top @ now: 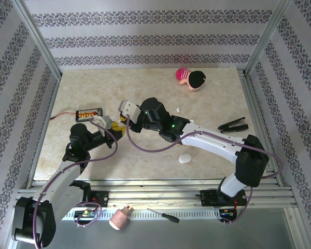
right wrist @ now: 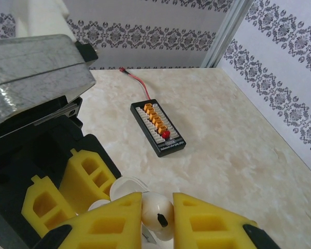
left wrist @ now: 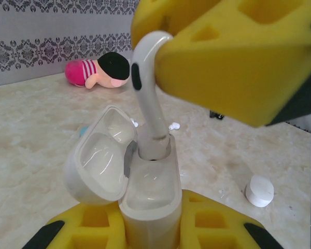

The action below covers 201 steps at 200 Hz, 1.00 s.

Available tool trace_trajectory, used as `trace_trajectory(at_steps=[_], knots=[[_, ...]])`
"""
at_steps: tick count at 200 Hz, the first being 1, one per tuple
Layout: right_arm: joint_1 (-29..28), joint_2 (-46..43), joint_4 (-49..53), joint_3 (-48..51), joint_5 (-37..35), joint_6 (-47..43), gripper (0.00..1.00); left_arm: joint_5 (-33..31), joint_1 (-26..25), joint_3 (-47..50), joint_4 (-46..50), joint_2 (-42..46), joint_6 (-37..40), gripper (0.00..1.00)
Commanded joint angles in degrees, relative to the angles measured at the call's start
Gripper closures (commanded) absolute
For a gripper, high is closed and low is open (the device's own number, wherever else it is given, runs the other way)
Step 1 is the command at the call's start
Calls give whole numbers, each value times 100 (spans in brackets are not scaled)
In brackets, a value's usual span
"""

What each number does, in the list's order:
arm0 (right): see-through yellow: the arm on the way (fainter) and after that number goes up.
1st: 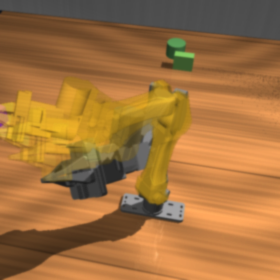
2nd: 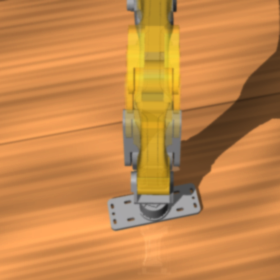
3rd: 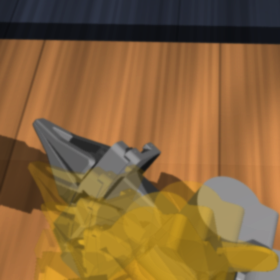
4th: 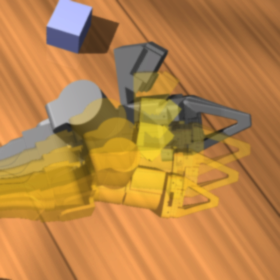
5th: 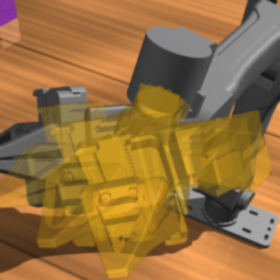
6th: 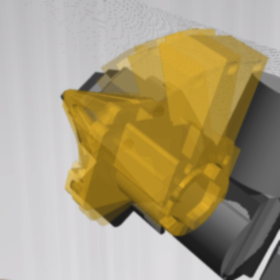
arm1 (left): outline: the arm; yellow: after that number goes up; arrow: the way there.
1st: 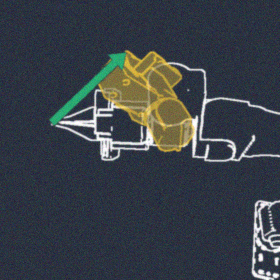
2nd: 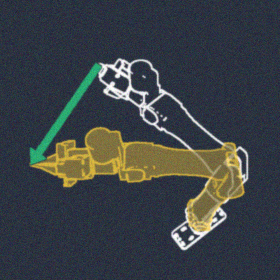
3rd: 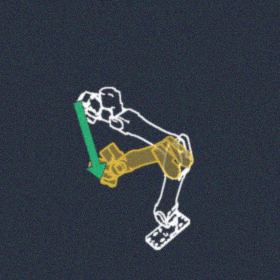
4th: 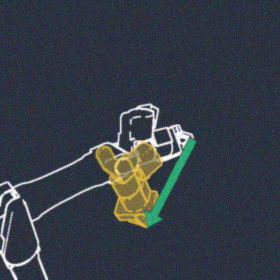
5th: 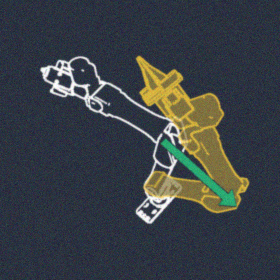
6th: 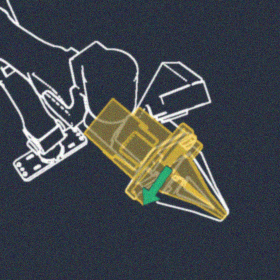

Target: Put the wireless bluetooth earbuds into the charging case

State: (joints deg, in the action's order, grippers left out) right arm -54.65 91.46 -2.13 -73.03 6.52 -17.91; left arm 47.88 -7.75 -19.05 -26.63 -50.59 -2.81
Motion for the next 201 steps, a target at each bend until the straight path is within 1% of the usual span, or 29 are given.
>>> trace_trajectory(at_steps=[1,63,174,191,201], knots=[[-70,141,-8,-224,56,-124,82,160,24,-196,-379,-4,-122,100],[-141,307,134,-299,24,-270,82,52,20,-169,-378,89,-163,100],[-190,203,239,-92,139,-177,81,-104,21,-161,-541,49,-246,100],[-195,193,307,-106,189,-204,79,-102,26,-153,-580,27,-247,100],[-194,175,349,-122,176,-226,75,-100,23,-144,-597,29,-249,100]])
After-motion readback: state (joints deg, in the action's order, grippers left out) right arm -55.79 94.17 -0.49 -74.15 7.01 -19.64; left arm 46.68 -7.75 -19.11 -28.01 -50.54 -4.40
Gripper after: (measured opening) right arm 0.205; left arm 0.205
